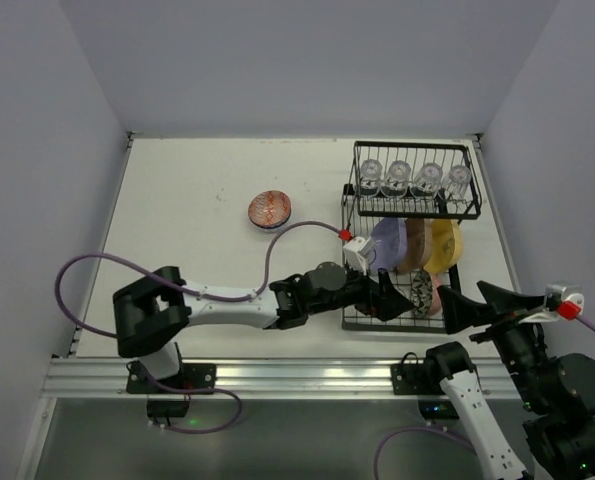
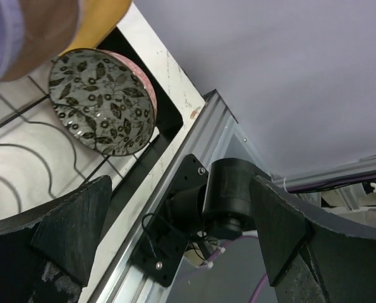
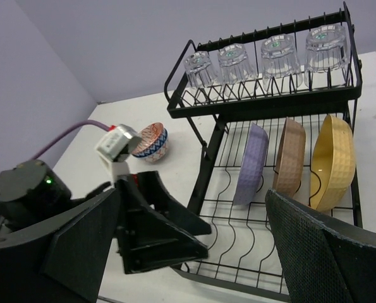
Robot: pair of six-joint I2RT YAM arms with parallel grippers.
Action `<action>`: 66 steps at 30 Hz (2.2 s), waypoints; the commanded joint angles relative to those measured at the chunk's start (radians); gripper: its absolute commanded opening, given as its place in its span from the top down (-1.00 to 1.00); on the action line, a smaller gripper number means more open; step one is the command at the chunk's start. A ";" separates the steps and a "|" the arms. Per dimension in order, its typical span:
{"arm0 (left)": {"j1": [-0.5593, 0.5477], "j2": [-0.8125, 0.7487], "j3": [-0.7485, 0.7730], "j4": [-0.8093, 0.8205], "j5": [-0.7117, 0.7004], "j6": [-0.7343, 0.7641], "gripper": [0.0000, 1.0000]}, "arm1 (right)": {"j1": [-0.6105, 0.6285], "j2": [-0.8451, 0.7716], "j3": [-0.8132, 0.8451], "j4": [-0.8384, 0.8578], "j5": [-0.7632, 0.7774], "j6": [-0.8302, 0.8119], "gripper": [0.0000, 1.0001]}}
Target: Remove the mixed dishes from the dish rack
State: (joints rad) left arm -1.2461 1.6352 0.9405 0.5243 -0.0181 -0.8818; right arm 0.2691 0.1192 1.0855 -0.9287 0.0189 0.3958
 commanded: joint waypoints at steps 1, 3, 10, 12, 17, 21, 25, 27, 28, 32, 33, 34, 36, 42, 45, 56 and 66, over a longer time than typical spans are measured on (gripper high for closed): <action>-0.012 0.103 0.141 0.095 0.035 -0.042 -0.85 | 0.002 -0.006 0.024 -0.012 0.021 0.000 -0.98; -0.012 0.170 0.190 0.106 0.070 -0.051 -0.81 | 0.001 -0.016 0.022 -0.012 0.018 -0.005 -0.98; -0.013 0.313 0.307 0.098 0.099 -0.046 -0.62 | 0.001 -0.016 0.031 -0.016 0.003 -0.005 -0.98; -0.013 0.353 0.339 0.095 0.098 -0.046 -0.60 | 0.002 -0.016 0.027 -0.012 -0.014 0.008 -0.98; -0.013 0.429 0.417 0.072 0.101 -0.037 -0.44 | 0.001 -0.019 0.025 -0.001 -0.053 0.011 -0.98; -0.013 0.463 0.449 0.056 0.096 -0.034 -0.20 | 0.001 -0.021 0.037 -0.007 -0.057 0.000 -0.98; -0.010 0.482 0.458 0.051 0.095 -0.032 -0.13 | 0.001 -0.023 0.039 -0.010 -0.057 -0.005 -0.98; -0.009 0.497 0.472 0.045 0.098 -0.034 -0.12 | 0.002 -0.024 0.036 -0.007 -0.059 -0.005 -0.98; -0.007 0.502 0.474 0.045 0.099 -0.034 -0.12 | 0.002 -0.024 0.036 -0.007 -0.063 -0.003 -0.98; 0.000 0.518 0.481 0.052 0.101 -0.036 0.03 | 0.001 -0.020 0.036 -0.004 -0.065 -0.005 -0.98; 0.004 0.522 0.483 0.055 0.101 -0.036 0.03 | 0.002 -0.018 0.036 -0.004 -0.063 -0.006 -0.98; 0.010 0.525 0.486 0.056 0.104 -0.036 0.05 | 0.002 -0.016 0.034 -0.004 -0.065 -0.008 -0.98; 0.016 0.531 0.486 0.066 0.107 -0.039 0.21 | 0.002 -0.013 0.033 -0.002 -0.065 -0.009 -0.98; 0.030 0.545 0.483 0.103 0.125 -0.042 0.24 | 0.001 -0.006 0.033 0.001 -0.071 -0.012 -0.98; 0.033 0.555 0.480 0.126 0.145 -0.048 0.33 | 0.002 -0.001 0.034 0.001 -0.071 -0.012 -0.98; 0.034 0.580 0.504 0.138 0.165 -0.054 0.61 | 0.002 0.004 0.031 -0.001 -0.074 -0.012 -0.98; 0.036 0.583 0.517 0.155 0.181 -0.071 1.00 | 0.002 0.002 0.037 -0.002 -0.080 -0.011 -0.98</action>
State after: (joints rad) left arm -1.2175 2.2028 1.4124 0.6231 0.1581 -0.9504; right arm 0.2691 0.1101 1.1034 -0.9436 -0.0338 0.3992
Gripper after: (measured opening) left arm 0.056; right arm 0.990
